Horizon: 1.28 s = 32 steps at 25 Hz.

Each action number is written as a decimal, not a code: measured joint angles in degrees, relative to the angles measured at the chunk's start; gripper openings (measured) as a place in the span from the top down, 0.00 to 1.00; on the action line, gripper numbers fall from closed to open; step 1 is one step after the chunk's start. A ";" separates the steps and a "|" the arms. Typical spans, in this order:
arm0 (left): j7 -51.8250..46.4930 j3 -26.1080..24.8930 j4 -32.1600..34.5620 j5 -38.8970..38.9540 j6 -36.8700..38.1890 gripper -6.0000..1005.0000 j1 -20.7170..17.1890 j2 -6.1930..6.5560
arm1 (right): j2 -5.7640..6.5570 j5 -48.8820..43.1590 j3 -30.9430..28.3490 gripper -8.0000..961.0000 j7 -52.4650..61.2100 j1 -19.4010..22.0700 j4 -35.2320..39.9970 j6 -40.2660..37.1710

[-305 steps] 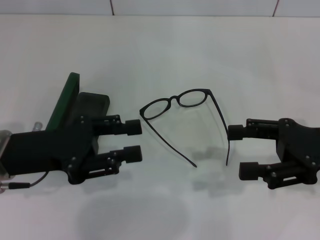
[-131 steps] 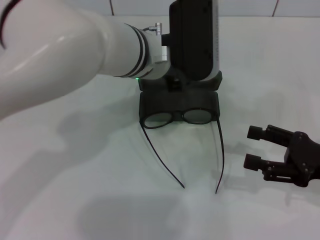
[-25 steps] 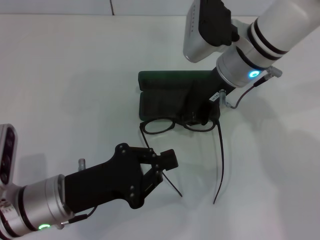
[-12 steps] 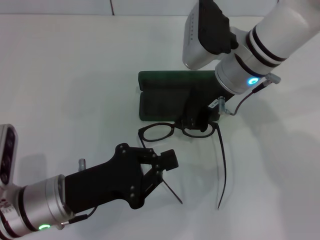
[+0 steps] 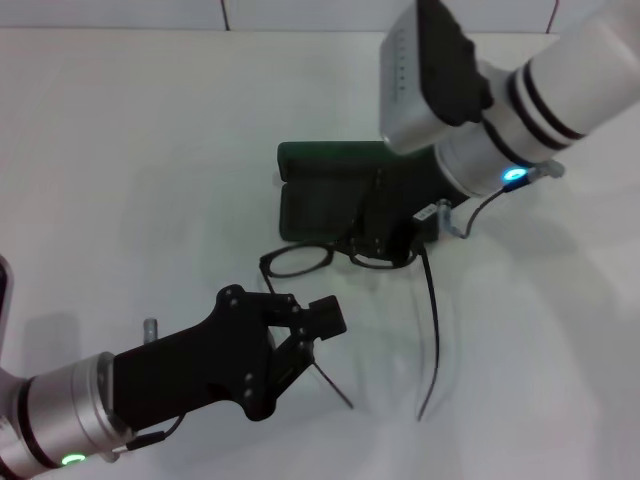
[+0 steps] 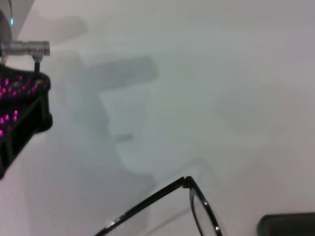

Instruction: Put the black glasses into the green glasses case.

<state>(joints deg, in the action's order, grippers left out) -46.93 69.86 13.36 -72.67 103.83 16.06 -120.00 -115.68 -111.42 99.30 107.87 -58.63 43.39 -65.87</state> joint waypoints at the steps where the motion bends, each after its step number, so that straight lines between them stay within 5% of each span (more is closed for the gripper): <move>1: 0.00 -0.05 0.10 0.04 0.25 0.95 0.19 -0.06 | 0.11 -2.11 -0.71 0.96 1.30 3.41 4.82 -0.35; 5: 0.32 0.26 0.38 1.22 1.20 0.95 2.05 -0.36 | -0.30 -8.52 -7.17 0.96 2.74 16.89 22.83 -3.76; 9: 1.26 0.03 0.37 2.34 3.88 0.95 3.63 -0.25 | -0.11 -6.25 -11.75 0.96 1.82 23.91 29.94 -5.73; 12: 1.65 -0.03 0.37 5.14 5.81 0.95 4.69 -0.09 | -0.19 1.25 -17.65 0.96 -1.54 31.16 34.49 -9.35; 18: 1.52 0.01 1.55 7.54 9.97 0.95 7.73 0.02 | -0.26 15.29 -22.81 0.96 -7.23 39.03 34.28 -13.16; 24: -1.43 3.70 3.52 11.48 12.65 0.95 11.38 -0.27 | 0.07 31.73 -27.83 0.96 -18.65 43.07 23.97 -19.47; 32: -2.53 20.58 10.32 21.41 12.66 0.96 13.60 -0.35 | 0.10 34.68 -33.64 0.96 -24.79 38.41 9.42 -25.97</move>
<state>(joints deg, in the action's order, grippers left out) -49.46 90.44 23.68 -51.26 116.48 29.66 -120.34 -115.57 -76.75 65.67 83.08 -20.22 52.81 -91.84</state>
